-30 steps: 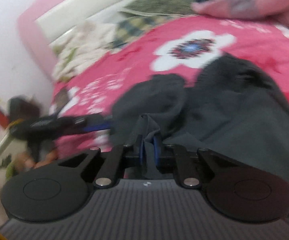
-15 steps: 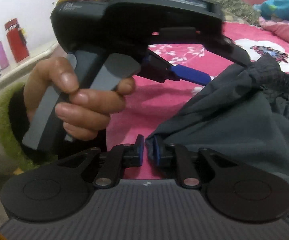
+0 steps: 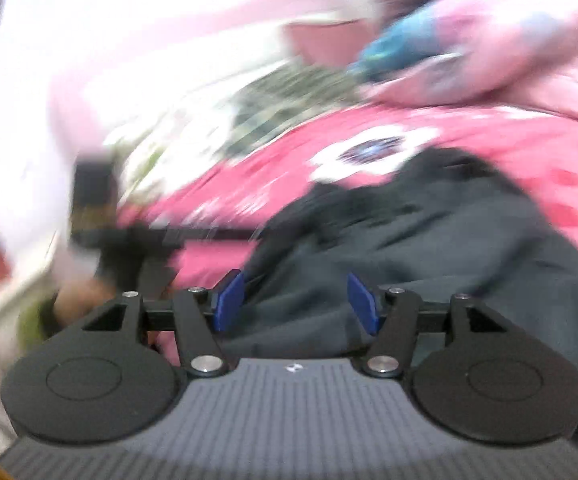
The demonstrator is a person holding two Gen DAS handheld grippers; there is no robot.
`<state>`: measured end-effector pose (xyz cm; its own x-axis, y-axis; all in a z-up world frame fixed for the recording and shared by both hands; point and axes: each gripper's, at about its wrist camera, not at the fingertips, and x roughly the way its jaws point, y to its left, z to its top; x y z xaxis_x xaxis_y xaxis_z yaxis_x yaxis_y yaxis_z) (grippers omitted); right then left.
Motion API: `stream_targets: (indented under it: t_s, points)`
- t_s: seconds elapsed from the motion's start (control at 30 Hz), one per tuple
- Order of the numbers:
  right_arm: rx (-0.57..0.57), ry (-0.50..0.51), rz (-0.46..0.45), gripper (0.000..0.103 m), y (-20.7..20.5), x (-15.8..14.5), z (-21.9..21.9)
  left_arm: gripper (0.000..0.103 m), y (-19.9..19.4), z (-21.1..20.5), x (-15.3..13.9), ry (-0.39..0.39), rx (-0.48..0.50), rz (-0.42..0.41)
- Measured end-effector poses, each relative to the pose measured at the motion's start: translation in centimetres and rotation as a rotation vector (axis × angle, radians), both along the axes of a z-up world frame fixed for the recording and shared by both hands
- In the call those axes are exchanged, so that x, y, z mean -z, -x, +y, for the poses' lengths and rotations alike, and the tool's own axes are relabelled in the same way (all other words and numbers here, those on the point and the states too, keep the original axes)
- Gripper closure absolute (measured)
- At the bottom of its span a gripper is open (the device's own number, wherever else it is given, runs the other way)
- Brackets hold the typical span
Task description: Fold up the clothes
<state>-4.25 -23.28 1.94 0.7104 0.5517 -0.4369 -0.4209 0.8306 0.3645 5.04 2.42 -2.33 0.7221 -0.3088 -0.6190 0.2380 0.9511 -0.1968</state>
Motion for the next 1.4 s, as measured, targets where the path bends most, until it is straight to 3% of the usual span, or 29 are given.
stream_targets:
  t_s: [0.07,0.13,0.2,0.33,0.47,0.53,0.6,0.73,0.8,0.97,1.1,1.17,1.23,1.27,1.4]
  points:
    - [0.071,-0.015,0.013,0.047,-0.8,0.0,-1.4,0.028,-0.9,-0.5,0.4,-0.042,-0.052,0.017]
    - [0.078,0.006,0.013,0.048,-1.2,0.3,-1.0,0.043,-1.4,0.3,0.4,-0.018,-0.131,0.022]
    - [0.084,0.028,0.012,0.050,-1.6,0.5,-0.5,0.051,-1.2,2.2,0.1,0.064,-0.212,0.012]
    - [0.096,0.072,0.010,0.050,-2.4,1.1,0.4,0.055,-0.2,5.7,0.0,0.115,-0.347,-0.042]
    - [0.119,0.076,0.026,0.050,-3.6,1.0,-0.4,0.053,-0.4,8.2,0.9,0.224,-0.311,-0.003]
    - [0.117,0.075,0.025,0.050,-4.9,0.3,-0.9,0.039,-0.5,8.6,1.4,0.304,-0.250,0.014]
    - [0.101,0.073,0.009,0.050,-6.4,-0.7,-1.3,0.035,-0.6,8.8,1.9,0.364,-0.202,0.026]
    - [0.017,0.067,-0.040,0.048,-12.0,-3.2,-2.1,0.036,-1.4,8.9,3.0,0.411,-0.185,0.049]
    - [-0.003,0.104,-0.016,0.048,-16.2,-3.0,-2.4,0.036,-2.0,9.2,3.5,0.439,-0.179,0.044]
    - [-0.051,0.225,0.071,0.049,-26.7,0.0,-2.6,0.047,-3.1,9.7,4.2,0.455,-0.144,0.020]
    - [-0.097,0.303,0.180,0.049,-32.3,4.2,-2.2,0.070,-3.8,10.2,5.3,0.470,-0.137,-0.001]
    - [-0.117,0.271,0.209,0.049,-33.3,5.3,-2.2,0.085,-4.1,10.3,5.7,0.494,-0.130,0.001]
    - [-0.138,0.223,0.238,0.069,-34.0,6.2,-2.1,0.091,-4.0,10.6,5.8,0.516,-0.134,-0.009]
    - [-0.148,0.200,0.252,0.101,-34.4,6.7,-2.1,0.091,-3.9,10.8,5.7,0.528,-0.146,-0.021]
    - [-0.174,0.210,0.127,0.102,-33.8,3.9,-0.1,0.093,-2.9,12.6,4.1,0.554,-0.243,-0.141]
